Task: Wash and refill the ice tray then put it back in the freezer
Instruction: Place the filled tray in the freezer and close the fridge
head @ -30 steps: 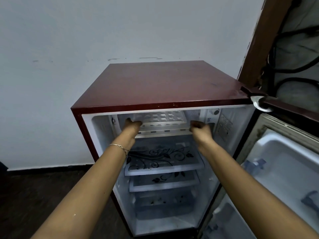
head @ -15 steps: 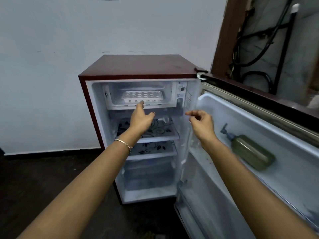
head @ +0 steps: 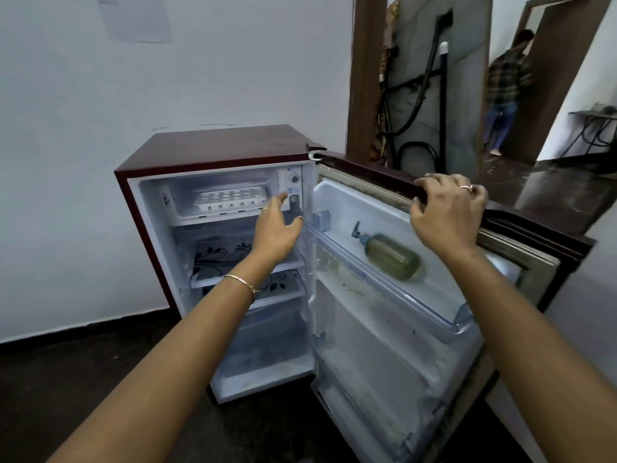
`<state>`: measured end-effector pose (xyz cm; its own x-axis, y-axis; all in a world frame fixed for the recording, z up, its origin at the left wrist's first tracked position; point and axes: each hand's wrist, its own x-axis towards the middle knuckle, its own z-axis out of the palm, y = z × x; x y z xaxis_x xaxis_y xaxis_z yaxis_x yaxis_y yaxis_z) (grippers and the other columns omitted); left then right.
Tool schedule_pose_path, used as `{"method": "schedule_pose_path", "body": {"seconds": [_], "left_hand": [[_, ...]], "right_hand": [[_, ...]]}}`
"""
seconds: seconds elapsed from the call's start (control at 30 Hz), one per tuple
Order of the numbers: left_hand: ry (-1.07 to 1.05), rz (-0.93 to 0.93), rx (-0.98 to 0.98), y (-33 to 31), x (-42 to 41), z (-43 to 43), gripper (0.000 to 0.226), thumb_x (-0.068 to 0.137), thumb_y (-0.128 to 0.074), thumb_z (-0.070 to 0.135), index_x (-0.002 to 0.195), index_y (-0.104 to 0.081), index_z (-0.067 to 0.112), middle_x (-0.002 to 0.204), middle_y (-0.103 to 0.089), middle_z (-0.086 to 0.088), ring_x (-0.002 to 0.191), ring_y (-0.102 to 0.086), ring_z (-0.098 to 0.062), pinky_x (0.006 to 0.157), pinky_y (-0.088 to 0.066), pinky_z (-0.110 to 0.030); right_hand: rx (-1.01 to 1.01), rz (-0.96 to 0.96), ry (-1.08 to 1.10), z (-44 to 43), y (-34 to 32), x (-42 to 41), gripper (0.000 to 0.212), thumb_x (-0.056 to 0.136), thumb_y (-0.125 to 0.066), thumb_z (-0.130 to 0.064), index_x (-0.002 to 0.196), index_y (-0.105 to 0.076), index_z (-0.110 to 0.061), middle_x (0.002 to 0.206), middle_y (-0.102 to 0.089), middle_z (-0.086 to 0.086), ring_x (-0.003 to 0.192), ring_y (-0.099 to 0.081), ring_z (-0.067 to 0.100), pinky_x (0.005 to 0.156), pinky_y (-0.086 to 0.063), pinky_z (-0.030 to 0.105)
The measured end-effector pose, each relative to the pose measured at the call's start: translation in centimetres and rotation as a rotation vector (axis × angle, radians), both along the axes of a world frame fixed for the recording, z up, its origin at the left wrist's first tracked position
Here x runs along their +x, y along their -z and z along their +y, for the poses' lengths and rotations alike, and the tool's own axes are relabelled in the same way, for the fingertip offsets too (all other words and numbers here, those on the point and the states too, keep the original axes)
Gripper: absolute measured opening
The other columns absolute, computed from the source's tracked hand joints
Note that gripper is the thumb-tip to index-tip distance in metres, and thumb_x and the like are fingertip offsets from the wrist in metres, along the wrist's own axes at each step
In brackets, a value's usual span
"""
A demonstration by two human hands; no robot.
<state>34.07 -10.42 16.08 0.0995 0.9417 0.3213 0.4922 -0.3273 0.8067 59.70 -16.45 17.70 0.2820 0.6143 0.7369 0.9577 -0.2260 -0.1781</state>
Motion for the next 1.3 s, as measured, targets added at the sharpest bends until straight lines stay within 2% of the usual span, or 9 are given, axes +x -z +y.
{"method": "schedule_pose_path", "body": {"seconds": [0.1,0.23,0.37,0.6,0.77,0.9,1.07,1.17,1.3], "left_hand": [[-0.001,0.126,0.090,-0.6,1.1,-1.0,0.059,0.093,-0.058,0.020,0.146,-0.033,0.016,0.149,-0.038,-0.003,0.139,-0.032,-0.023,0.113,-0.031,-0.040],[0.026,0.201,0.130,-1.3,2.1,-2.5,0.061,0.092,-0.058,0.020,0.147,-0.031,0.016,0.148,-0.038,-0.004,0.138,-0.031,-0.022,0.113,-0.029,-0.038],[0.036,0.210,0.131,-1.9,1.7,-3.9,0.061,0.093,-0.058,0.022,0.147,-0.031,0.017,0.149,-0.038,-0.003,0.138,-0.032,-0.022,0.112,-0.030,-0.038],[0.016,0.227,0.142,-2.2,-1.3,-5.6,0.058,0.093,-0.057,0.021,0.145,-0.034,0.013,0.147,-0.041,-0.004,0.136,-0.036,-0.021,0.111,-0.032,-0.037],[-0.014,0.215,0.140,-1.3,-4.5,-6.7,0.049,0.092,-0.057,0.022,0.139,-0.042,0.017,0.143,-0.045,-0.002,0.134,-0.037,-0.021,0.111,-0.034,-0.040],[-0.026,0.201,0.140,-0.9,-6.8,-7.5,0.048,0.092,-0.057,0.022,0.138,-0.044,0.018,0.142,-0.046,-0.001,0.134,-0.038,-0.021,0.110,-0.035,-0.041],[-0.072,0.198,0.137,-0.6,-9.8,-8.1,0.047,0.091,-0.057,0.025,0.136,-0.045,0.021,0.142,-0.046,0.001,0.134,-0.037,-0.019,0.110,-0.034,-0.041],[-0.087,0.208,0.126,-0.2,-11.6,-8.3,0.046,0.091,-0.057,0.026,0.136,-0.046,0.021,0.140,-0.047,0.001,0.133,-0.038,-0.019,0.110,-0.035,-0.039],[-0.112,0.203,0.111,0.1,-14.0,-8.2,0.046,0.091,-0.058,0.024,0.135,-0.048,0.018,0.139,-0.050,-0.001,0.131,-0.041,-0.019,0.109,-0.037,-0.038]], "right_hand": [[-0.044,-0.004,0.059,-0.7,-0.1,1.3,0.033,0.090,-0.052,-0.031,0.118,-0.064,-0.018,0.123,-0.065,0.003,0.115,-0.053,0.029,0.101,-0.029,0.047],[-0.125,0.026,0.079,-1.0,-0.3,1.3,0.039,0.094,-0.047,-0.035,0.128,-0.059,-0.022,0.132,-0.060,0.001,0.120,-0.052,0.029,0.101,-0.029,0.045],[-0.271,0.046,0.117,-1.2,-2.1,1.3,0.040,0.094,-0.045,-0.038,0.129,-0.059,-0.026,0.126,-0.063,0.006,0.119,-0.051,0.030,0.099,-0.031,0.042],[-0.430,-0.093,0.142,-1.4,-4.3,-0.9,0.031,0.092,-0.047,-0.032,0.118,-0.063,-0.026,0.114,-0.065,0.006,0.108,-0.057,0.029,0.092,-0.036,0.038],[-0.571,-0.071,0.090,-1.5,-6.6,-4.5,0.030,0.090,-0.051,-0.023,0.118,-0.061,-0.019,0.116,-0.062,0.011,0.109,-0.056,0.034,0.085,-0.045,0.039],[-0.658,-0.112,0.043,-1.5,-7.8,-8.0,0.029,0.092,-0.051,-0.020,0.119,-0.058,-0.012,0.121,-0.058,0.015,0.110,-0.057,0.036,0.077,-0.041,0.037],[-0.665,-0.153,-0.056,-0.7,-8.1,-12.0,0.031,0.090,-0.054,-0.025,0.117,-0.060,-0.013,0.118,-0.061,0.012,0.106,-0.060,0.033,0.077,-0.044,0.035],[-0.619,-0.153,-0.144,0.2,-7.7,-13.8,0.034,0.091,-0.051,-0.031,0.118,-0.061,-0.011,0.117,-0.063,0.013,0.105,-0.060,0.034,0.085,-0.050,0.038],[-0.576,-0.148,-0.254,1.4,-6.9,-16.2,0.044,0.095,-0.044,-0.045,0.117,-0.063,-0.011,0.123,-0.058,0.015,0.112,-0.056,0.035,0.091,-0.047,0.042]]}}
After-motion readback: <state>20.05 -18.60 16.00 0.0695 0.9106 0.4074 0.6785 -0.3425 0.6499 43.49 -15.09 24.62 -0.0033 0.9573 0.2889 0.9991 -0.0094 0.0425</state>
